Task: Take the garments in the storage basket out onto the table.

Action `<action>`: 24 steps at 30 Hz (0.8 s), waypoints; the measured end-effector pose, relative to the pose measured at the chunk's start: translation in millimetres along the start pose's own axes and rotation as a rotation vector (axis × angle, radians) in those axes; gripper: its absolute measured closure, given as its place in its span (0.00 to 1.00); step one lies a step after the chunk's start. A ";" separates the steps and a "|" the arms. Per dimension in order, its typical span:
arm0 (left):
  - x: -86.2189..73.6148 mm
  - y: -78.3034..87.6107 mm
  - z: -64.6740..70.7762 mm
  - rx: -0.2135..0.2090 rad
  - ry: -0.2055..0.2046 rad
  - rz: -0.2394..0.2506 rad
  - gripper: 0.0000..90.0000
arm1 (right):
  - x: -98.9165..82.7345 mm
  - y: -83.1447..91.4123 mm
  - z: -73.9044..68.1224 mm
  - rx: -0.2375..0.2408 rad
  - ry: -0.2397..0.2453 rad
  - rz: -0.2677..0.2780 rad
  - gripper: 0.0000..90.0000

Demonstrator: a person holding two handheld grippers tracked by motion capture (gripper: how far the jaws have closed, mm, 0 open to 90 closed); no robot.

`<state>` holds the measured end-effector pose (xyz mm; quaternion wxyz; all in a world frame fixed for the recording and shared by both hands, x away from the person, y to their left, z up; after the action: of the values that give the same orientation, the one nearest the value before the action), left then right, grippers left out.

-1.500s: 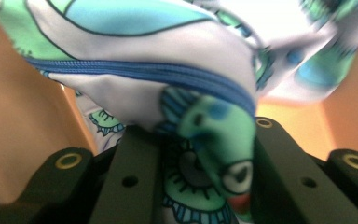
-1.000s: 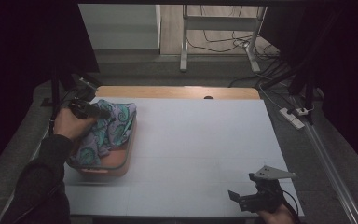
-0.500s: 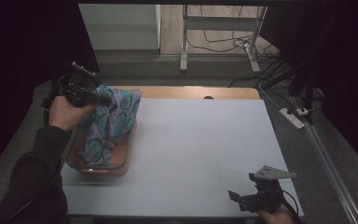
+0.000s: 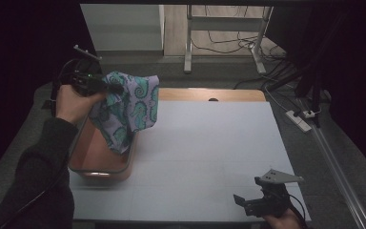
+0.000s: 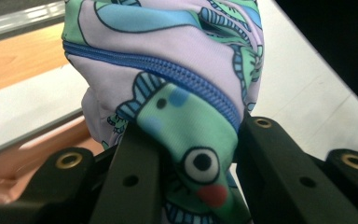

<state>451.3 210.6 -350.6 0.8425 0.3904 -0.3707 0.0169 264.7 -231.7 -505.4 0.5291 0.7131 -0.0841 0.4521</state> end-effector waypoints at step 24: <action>58.7 -13.6 83.5 -0.129 -0.154 0.048 0.84 | 0.1 0.3 0.1 0.004 -0.003 0.005 0.00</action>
<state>447.0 129.9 -286.8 0.8344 0.3266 -0.4437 -0.0168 264.7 -231.9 -505.1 0.5264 0.7147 -0.0858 0.4525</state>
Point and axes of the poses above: each handheld gripper's, and its own axes: y roughly backward along the jaws, x roughly out of its top, z roughly to its right, the point moved 8 cm from there along -y, roughly forward along the jaws, and after that the axes turned 8 degrees about -x, right-handed, at the moved point
